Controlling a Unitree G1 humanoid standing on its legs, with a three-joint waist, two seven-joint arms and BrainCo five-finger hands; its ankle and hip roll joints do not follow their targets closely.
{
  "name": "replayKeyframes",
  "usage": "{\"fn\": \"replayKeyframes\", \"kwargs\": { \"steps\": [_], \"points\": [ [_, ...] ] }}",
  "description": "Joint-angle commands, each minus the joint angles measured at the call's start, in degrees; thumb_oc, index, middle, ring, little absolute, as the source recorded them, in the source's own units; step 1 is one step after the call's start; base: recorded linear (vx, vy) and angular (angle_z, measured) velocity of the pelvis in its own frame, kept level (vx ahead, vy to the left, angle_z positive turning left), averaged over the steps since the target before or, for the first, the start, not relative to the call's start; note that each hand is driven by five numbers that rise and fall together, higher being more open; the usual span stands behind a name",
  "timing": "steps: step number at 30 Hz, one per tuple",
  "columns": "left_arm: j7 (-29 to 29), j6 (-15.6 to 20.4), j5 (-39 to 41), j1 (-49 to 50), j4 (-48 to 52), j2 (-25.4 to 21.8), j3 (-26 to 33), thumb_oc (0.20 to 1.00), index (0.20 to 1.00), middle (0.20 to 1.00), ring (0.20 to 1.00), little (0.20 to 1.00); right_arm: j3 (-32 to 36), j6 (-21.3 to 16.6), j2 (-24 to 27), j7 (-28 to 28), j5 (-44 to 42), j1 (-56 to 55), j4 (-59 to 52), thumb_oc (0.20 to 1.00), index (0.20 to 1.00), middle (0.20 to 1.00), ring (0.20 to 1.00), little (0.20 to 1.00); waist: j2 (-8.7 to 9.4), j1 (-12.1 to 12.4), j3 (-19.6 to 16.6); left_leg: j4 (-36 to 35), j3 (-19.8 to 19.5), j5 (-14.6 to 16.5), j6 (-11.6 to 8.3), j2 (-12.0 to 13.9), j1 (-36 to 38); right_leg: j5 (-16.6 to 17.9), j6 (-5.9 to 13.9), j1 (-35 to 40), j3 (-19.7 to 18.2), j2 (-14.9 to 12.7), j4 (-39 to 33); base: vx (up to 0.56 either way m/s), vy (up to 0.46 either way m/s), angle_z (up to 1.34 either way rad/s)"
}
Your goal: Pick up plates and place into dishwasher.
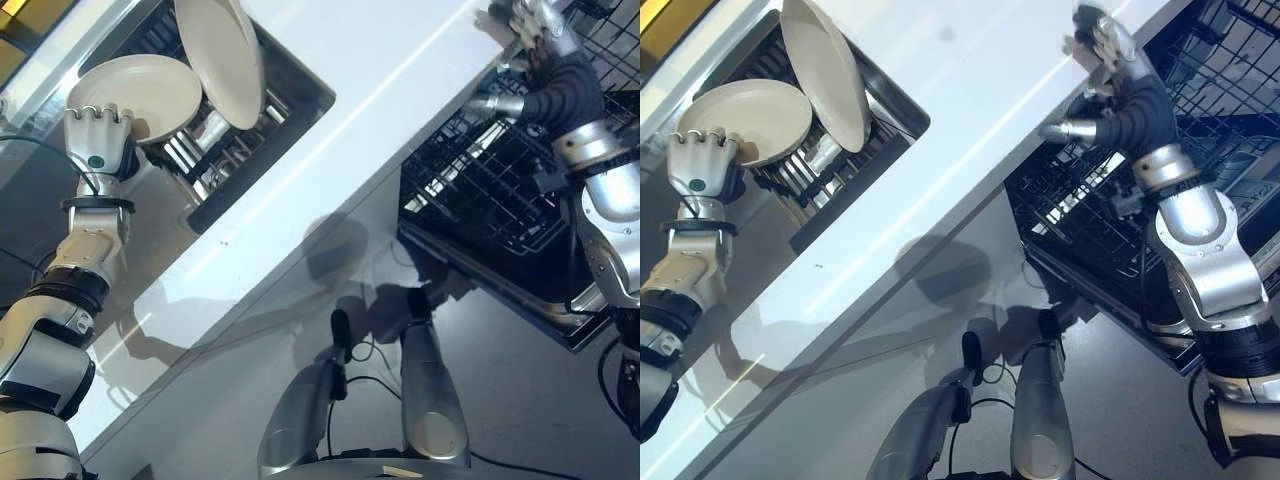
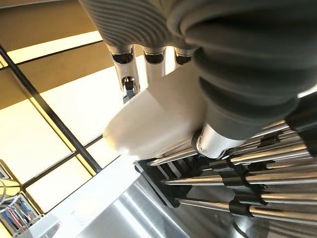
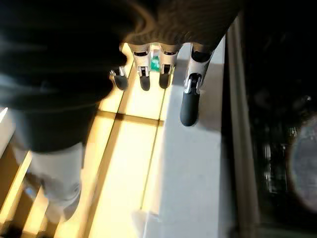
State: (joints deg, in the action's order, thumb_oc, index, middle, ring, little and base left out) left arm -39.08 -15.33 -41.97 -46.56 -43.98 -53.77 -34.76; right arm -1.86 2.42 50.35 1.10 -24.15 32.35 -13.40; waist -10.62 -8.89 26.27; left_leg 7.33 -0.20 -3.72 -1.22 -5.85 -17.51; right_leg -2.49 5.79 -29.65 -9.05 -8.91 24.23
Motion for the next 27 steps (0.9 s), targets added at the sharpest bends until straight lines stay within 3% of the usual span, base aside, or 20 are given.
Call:
{"fn": "replayKeyframes", "kwargs": {
  "steps": [1,11,17,21,23,27],
  "points": [
    [0.5,-1.2,0.4,-1.9,-5.6,-5.5,4.4,0.200,0.200,0.200,0.200,0.200,0.8,3.7,1.5,-0.8,0.5,-7.8,3.6,1.000,1.000,1.000,1.000,1.000,-0.49,-0.6,1.0,7.1,0.8,2.9,0.61,-2.8,-0.1,6.5,-1.11,3.9,0.8,-1.9,-7.2,0.00,0.000,0.00],
    [-2.5,-1.9,3.2,-0.1,-3.9,-8.1,6.7,0.200,0.200,0.200,0.200,0.200,3.1,3.6,2.4,-2.4,-0.5,-10.3,2.5,1.000,1.000,1.000,1.000,1.000,-1.14,-0.2,-0.1,6.3,0.1,3.1,0.70,-2.7,1.5,5.7,-1.20,5.1,1.2,-2.1,-6.9,0.00,0.000,0.00],
    [-13.6,-1.5,12.0,2.6,0.7,-10.5,13.6,0.200,0.200,0.200,0.200,0.200,5.2,2.3,2.3,-3.3,-1.4,-13.2,2.4,1.000,1.000,1.000,1.000,1.000,-1.50,1.0,-1.3,5.7,-1.0,3.4,0.85,-2.6,2.7,4.6,-1.20,6.2,2.0,-2.3,-6.6,0.00,-0.028,0.02],
    [-20.0,3.3,19.8,6.8,6.8,-11.1,20.7,0.200,0.200,0.200,0.200,0.200,7.3,1.2,1.2,-4.2,-1.4,-15.8,1.8,1.000,1.000,1.000,1.000,1.000,-1.49,2.2,-2.5,4.8,-2.1,3.4,0.94,-2.3,3.8,3.8,-1.27,7.6,2.9,-2.6,-6.8,-0.01,-0.074,0.09],
    [-22.0,8.3,22.0,9.7,10.8,-10.2,25.2,0.200,0.200,0.200,0.200,0.200,8.6,1.0,-0.2,-4.5,-1.1,-17.4,1.0,1.000,1.000,1.000,1.000,1.000,-1.12,3.1,-3.4,4.3,-2.9,3.6,1.02,-2.1,4.7,3.2,-1.30,8.6,3.6,-2.6,-7.0,-0.02,-0.125,0.06],
    [-20.1,12.3,20.3,15.2,22.6,-8.9,33.3,0.200,0.200,0.200,0.200,0.200,11.4,0.4,-2.4,-5.1,-1.9,-21.0,-1.9,1.000,1.000,1.000,1.000,1.000,0.03,4.5,-5.5,3.2,-4.7,4.1,1.30,-1.6,6.5,1.9,-1.54,10.9,5.0,-2.6,-7.5,-0.02,-0.151,0.14]
  ]
}}
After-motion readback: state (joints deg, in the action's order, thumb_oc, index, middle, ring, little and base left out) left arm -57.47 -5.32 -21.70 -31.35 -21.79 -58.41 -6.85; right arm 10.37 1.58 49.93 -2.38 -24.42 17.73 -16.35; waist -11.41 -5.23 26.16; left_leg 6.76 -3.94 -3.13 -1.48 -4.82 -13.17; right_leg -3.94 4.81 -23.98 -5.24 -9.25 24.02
